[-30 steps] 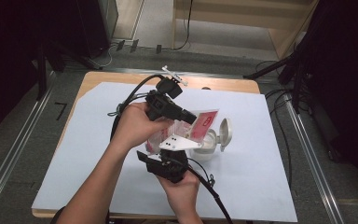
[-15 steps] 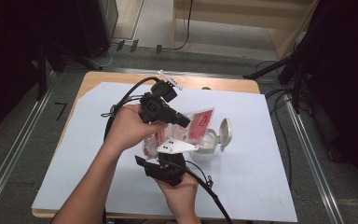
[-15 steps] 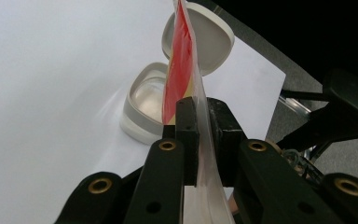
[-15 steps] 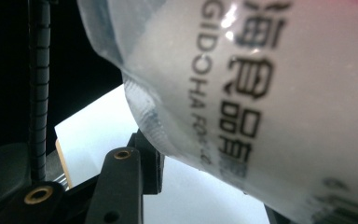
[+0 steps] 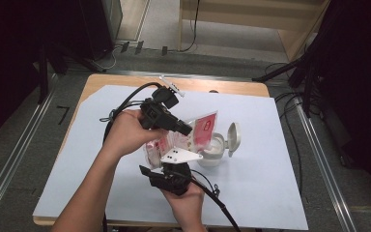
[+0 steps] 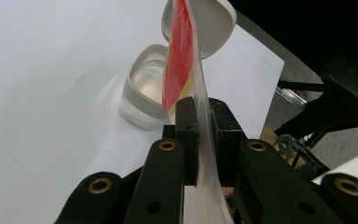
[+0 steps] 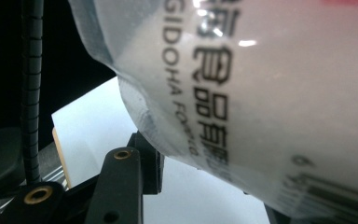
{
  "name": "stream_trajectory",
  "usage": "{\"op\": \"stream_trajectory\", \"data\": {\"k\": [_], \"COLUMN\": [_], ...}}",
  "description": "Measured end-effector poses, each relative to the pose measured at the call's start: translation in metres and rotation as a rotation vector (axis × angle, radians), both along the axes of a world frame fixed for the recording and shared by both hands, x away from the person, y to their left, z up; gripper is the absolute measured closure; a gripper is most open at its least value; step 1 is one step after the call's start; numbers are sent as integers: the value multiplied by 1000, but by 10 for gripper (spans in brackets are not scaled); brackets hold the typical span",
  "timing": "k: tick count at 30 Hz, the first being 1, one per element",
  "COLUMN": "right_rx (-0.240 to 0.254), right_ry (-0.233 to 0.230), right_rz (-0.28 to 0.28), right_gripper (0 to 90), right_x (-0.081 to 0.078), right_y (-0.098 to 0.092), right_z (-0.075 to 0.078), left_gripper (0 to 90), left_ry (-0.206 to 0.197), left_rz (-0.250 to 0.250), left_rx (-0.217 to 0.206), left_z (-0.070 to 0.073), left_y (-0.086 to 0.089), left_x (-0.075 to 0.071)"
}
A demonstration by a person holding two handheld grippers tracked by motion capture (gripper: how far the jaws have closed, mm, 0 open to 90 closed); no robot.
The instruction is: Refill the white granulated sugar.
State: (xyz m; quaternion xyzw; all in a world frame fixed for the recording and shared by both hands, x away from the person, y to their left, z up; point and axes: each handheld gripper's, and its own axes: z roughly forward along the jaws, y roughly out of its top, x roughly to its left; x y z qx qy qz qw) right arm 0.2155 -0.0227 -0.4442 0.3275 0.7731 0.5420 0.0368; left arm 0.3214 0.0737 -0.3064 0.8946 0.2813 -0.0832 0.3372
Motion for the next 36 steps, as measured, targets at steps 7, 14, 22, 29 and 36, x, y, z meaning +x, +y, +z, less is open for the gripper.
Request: {"op": "stream_trajectory", "data": {"k": [7,14,22,29,36], "right_rx": [-25,-55,-49,-30,-19], "right_ry": [0,13,17,7,11], "right_rz": [14,20,-6,-36,-69], "right_gripper": [616,613,618,617,613], "right_x": [1,2,4,7,11], "right_y": [1,3,-1,-8,-17], "right_z": [-3,-7,-7,-6,-7], "left_gripper": [861,865,867,867,867], "left_ry": [0,-6,-17,-28,-23], "left_rz": [-7,-7,10,20,34], "left_rx": [-1,-18,-69,-103,-124], "left_z": [-3,-8,-5,-1,0], "left_y": [5,13,21,30,38], "left_x": [-1,-5,-5,-5,-6]}}
